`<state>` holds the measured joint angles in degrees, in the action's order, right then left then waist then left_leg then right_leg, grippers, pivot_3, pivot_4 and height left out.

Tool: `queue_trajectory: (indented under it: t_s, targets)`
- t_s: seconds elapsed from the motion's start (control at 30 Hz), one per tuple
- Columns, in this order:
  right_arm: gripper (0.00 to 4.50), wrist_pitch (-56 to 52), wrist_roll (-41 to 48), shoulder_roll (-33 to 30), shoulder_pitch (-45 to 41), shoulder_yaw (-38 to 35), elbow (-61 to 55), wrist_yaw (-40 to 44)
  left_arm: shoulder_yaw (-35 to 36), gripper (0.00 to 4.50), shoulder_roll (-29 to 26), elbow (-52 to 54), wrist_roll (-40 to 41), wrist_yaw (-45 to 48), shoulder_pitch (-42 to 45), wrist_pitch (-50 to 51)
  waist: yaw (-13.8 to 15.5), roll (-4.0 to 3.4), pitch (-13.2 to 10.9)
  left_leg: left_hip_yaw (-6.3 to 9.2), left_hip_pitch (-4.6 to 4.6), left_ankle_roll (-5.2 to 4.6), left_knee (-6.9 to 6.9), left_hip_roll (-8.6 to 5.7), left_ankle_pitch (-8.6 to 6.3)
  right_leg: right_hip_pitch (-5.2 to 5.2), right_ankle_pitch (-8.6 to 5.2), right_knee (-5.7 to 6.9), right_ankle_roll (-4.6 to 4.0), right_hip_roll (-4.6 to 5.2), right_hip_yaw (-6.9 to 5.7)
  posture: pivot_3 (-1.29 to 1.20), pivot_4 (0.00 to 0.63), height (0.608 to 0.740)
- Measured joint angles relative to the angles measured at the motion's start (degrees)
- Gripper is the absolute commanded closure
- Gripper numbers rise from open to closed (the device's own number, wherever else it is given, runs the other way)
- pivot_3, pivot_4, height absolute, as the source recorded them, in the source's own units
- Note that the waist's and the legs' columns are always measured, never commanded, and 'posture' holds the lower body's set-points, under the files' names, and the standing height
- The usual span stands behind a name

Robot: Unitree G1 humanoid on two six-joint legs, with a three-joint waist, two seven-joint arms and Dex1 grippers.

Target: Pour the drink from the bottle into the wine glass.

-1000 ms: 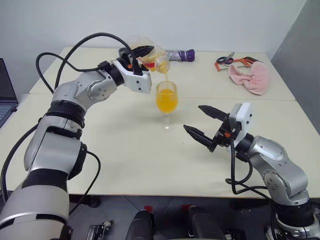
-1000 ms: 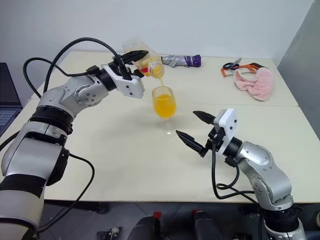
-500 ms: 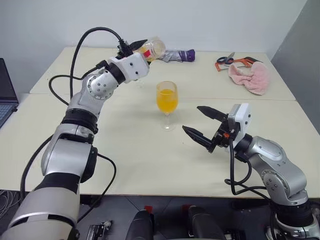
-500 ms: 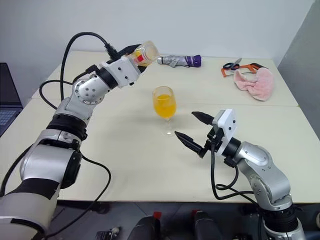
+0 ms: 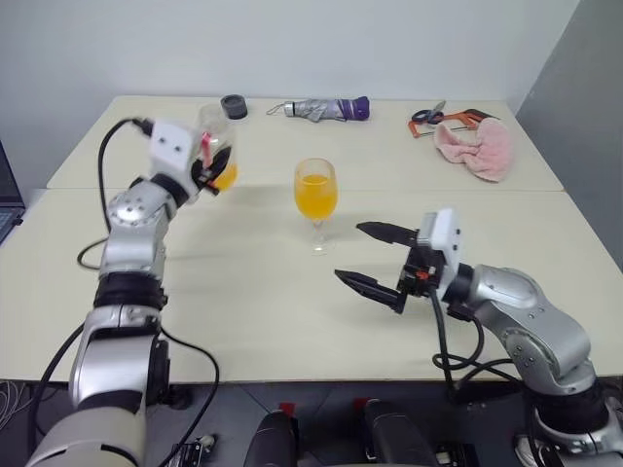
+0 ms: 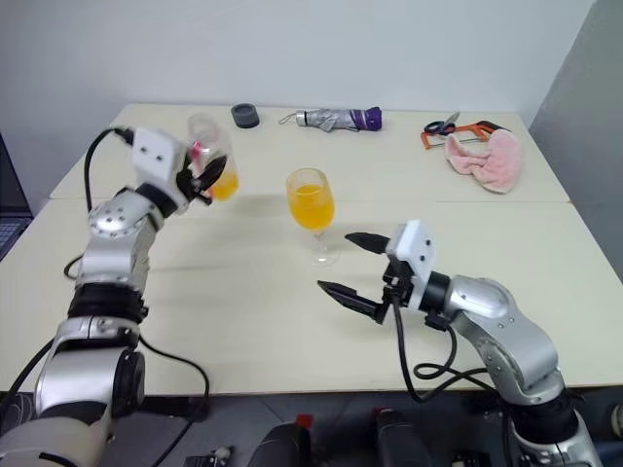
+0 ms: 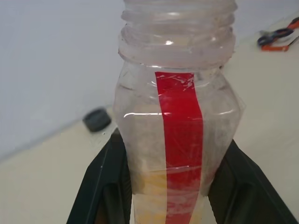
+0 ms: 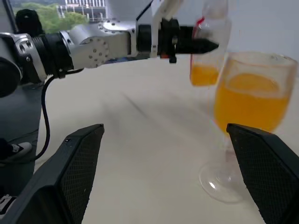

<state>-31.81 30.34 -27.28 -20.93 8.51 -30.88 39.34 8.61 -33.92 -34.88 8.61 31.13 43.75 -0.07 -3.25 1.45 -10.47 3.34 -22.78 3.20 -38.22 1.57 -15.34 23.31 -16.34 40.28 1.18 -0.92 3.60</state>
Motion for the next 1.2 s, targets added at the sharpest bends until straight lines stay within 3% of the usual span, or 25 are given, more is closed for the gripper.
queue_trajectory:
  t_s: [0.2,0.5,0.63,0.8,1.07,1.2]
  targets:
    - [0.0,-0.5,-4.5,0.8,-5.1,6.1,4.0,0.5,7.2,2.81,-0.2,4.7,7.3,0.3,-8.0,11.0,0.9,0.02,0.0,0.07,-0.12,-0.01,-0.25,0.0,-0.01,-0.01,0.0,0.02,0.0,0.08,-0.05,0.0,0.15,0.74]
    - [0.0,-2.0,-5.6,3.6,-9.4,8.3,6.4,0.6,8.6,2.81,-1.1,5.7,8.2,1.1,-9.7,12.0,1.4,0.04,0.0,0.05,-0.09,-0.02,-0.38,-0.03,-0.01,-0.03,0.0,0.14,0.0,0.07,-0.05,0.0,0.15,0.74]
    - [0.0,-2.5,-6.4,3.8,-9.4,8.5,6.6,0.6,8.7,1.39,-1.3,4.6,8.0,1.0,-9.7,11.0,1.4,0.03,0.0,0.04,-0.06,-0.02,-0.42,-0.04,-0.01,-0.03,0.0,0.21,0.01,0.06,-0.03,0.0,0.15,0.74]
    - [0.0,-3.5,-6.5,3.9,-9.4,8.5,6.6,0.6,8.7,0.02,-1.0,3.7,8.0,0.9,-11.1,10.3,1.4,0.03,0.0,0.05,-0.08,-0.02,-0.45,-0.02,-0.02,-0.03,0.0,0.22,0.01,0.04,-0.04,0.0,0.15,0.74]
    - [0.0,-3.6,-6.4,2.7,-7.7,8.3,6.2,2.1,8.7,0.02,-0.1,9.6,7.8,-0.8,-16.5,8.1,1.4,0.04,0.0,0.06,-0.08,-0.02,-0.44,0.03,-0.02,-0.03,0.0,0.21,0.01,0.08,-0.02,0.0,0.15,0.74]
    - [0.0,2.3,-7.6,2.2,0.3,4.9,6.0,1.4,10.0,0.02,2.0,20.3,7.8,-5.7,-24.7,9.9,1.4,0.05,0.0,0.05,-0.08,-0.04,-0.41,0.11,-0.04,-0.06,0.0,0.14,0.01,0.23,0.04,0.0,0.15,0.74]
